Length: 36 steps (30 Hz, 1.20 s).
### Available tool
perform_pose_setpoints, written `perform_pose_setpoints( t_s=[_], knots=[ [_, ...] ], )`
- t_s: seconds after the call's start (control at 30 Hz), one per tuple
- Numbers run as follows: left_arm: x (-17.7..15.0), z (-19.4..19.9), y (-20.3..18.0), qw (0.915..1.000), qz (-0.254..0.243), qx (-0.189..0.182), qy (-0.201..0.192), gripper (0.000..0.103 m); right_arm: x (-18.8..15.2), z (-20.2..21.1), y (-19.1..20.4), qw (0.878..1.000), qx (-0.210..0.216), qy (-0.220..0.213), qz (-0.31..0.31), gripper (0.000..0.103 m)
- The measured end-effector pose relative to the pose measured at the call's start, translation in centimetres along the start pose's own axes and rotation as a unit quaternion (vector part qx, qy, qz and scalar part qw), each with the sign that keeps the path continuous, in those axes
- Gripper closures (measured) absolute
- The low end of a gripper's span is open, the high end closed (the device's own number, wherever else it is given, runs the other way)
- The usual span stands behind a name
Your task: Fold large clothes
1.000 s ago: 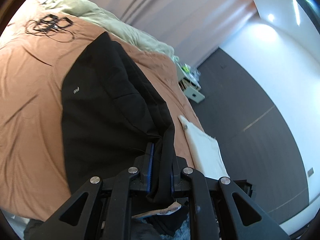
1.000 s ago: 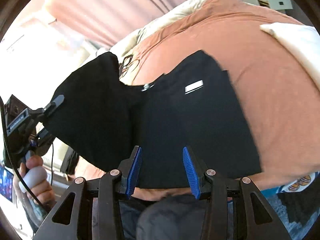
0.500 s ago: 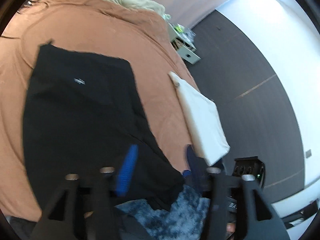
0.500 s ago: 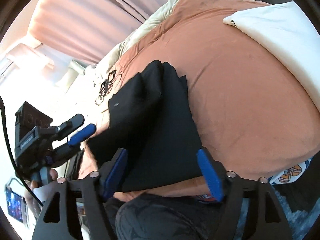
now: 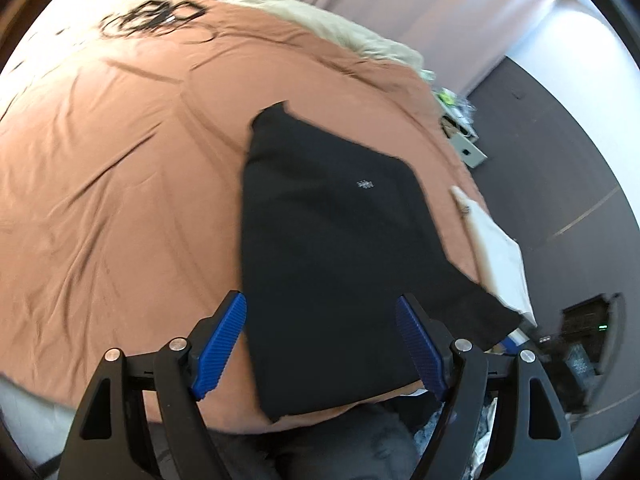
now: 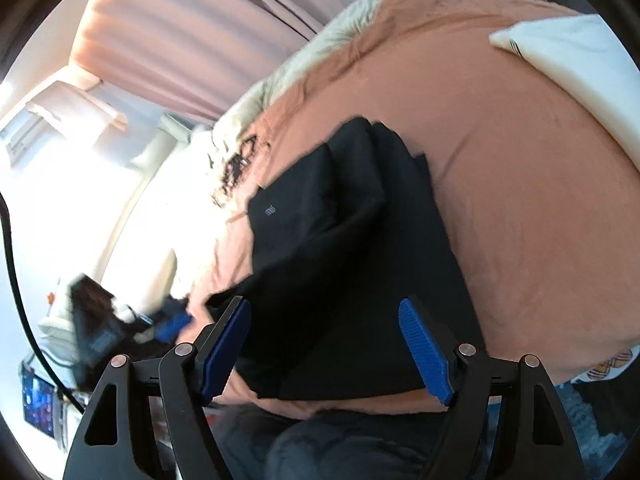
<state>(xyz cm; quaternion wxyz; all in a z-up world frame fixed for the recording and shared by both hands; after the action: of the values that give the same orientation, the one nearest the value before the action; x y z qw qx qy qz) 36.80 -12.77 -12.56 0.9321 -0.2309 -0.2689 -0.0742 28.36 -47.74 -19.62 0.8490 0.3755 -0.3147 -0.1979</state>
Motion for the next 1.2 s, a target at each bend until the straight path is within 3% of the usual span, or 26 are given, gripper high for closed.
perform_pose_setpoints(
  t_s=[0.07, 0.1, 0.17, 0.3, 0.33, 0.37, 0.4, 0.43, 0.47, 0.63, 0.87, 1.07, 1.2],
  knots=[
    [-1.0, 0.2, 1.4, 0.9999, 0.015, 0.006, 0.003, 0.025, 0.0, 0.7, 0.7, 1.000, 0.012, -0.008, 0.007, 0.024],
    [-1.5, 0.4, 2.2, 0.9998, 0.020, 0.007, 0.004, 0.025, 0.1, 1.0, 1.3, 1.000, 0.022, -0.010, 0.011, 0.015],
    [-2.4, 0.6, 3.2, 0.9995, 0.027, 0.013, 0.008, 0.025, 0.1, 1.4, 2.2, 0.999, 0.028, -0.012, 0.019, 0.008],
    [-2.8, -0.1, 3.1, 0.9993, 0.035, 0.010, 0.012, 0.025, -0.4, -1.1, 2.9, 0.999, -0.009, 0.016, 0.032, 0.008],
    [-2.9, 0.0, 2.9, 0.9993, 0.032, 0.011, 0.012, 0.025, -0.7, -2.0, 2.6, 0.999, -0.027, 0.024, 0.028, 0.012],
    [-3.0, 0.2, 2.8, 0.9994, 0.029, 0.012, 0.012, 0.025, -0.9, -2.4, 2.4, 0.999, -0.034, 0.029, 0.026, 0.033],
    [-2.9, 0.2, 2.6, 0.9995, 0.027, 0.012, 0.012, 0.025, -1.1, -3.0, 2.1, 0.998, -0.035, 0.040, 0.025, 0.068],
    [-2.9, 0.2, 2.5, 0.9995, 0.027, 0.012, 0.013, 0.025, -1.3, -3.3, 1.8, 0.998, -0.029, 0.050, 0.023, 0.083],
    [-2.9, 0.1, 2.5, 0.9995, 0.027, 0.012, 0.014, 0.025, -1.3, -3.3, 1.5, 0.998, -0.025, 0.051, 0.022, 0.089],
    [-2.4, -0.8, 1.7, 0.9997, 0.017, 0.008, 0.018, 0.025, -1.5, -1.3, -0.3, 0.999, -0.020, 0.026, 0.030, 0.095],
    [-2.1, -3.3, 0.1, 0.9995, -0.002, 0.001, 0.032, 0.026, -2.5, -1.5, -6.0, 0.999, -0.030, 0.028, -0.020, 0.097],
    [-1.5, -5.6, -0.2, 0.9986, -0.008, 0.001, 0.053, 0.037, -3.2, -0.9, -9.2, 0.999, -0.022, 0.017, -0.045, 0.098],
    [-1.0, -6.6, -0.4, 0.9984, -0.012, -0.004, 0.054, 0.041, -3.2, 0.0, -8.5, 0.999, -0.017, 0.009, -0.042, 0.098]
  ],
)
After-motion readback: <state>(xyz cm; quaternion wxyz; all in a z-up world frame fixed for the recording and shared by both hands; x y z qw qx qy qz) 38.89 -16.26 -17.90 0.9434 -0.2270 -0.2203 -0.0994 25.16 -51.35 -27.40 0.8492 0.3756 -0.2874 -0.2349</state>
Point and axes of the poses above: each gripper's, at about its wrist camera, not at the fingertips, and z roughly against the way its jaws point, y to its left, x to its top, the point moved 2 cm from there along -z, roughly the way its jaws point, and after that the axes turned 9 degrees about -z, right-handed, at the moved point
